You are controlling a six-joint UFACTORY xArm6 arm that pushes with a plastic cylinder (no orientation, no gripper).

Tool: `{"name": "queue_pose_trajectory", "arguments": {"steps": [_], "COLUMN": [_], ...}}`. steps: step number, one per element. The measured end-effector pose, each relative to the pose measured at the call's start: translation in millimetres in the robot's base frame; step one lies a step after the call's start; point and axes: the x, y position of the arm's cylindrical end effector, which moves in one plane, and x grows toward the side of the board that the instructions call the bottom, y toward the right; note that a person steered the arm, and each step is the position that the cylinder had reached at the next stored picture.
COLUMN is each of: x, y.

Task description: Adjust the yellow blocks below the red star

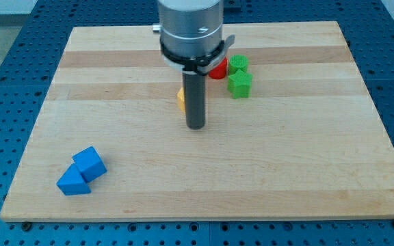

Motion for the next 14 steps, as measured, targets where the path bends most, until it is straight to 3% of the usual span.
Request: {"name": "queue_pose_trajectory", "arguments": {"steps": [2,4,14], "x": [-6,-47,-55], "y": [-74,-96,-30]}}
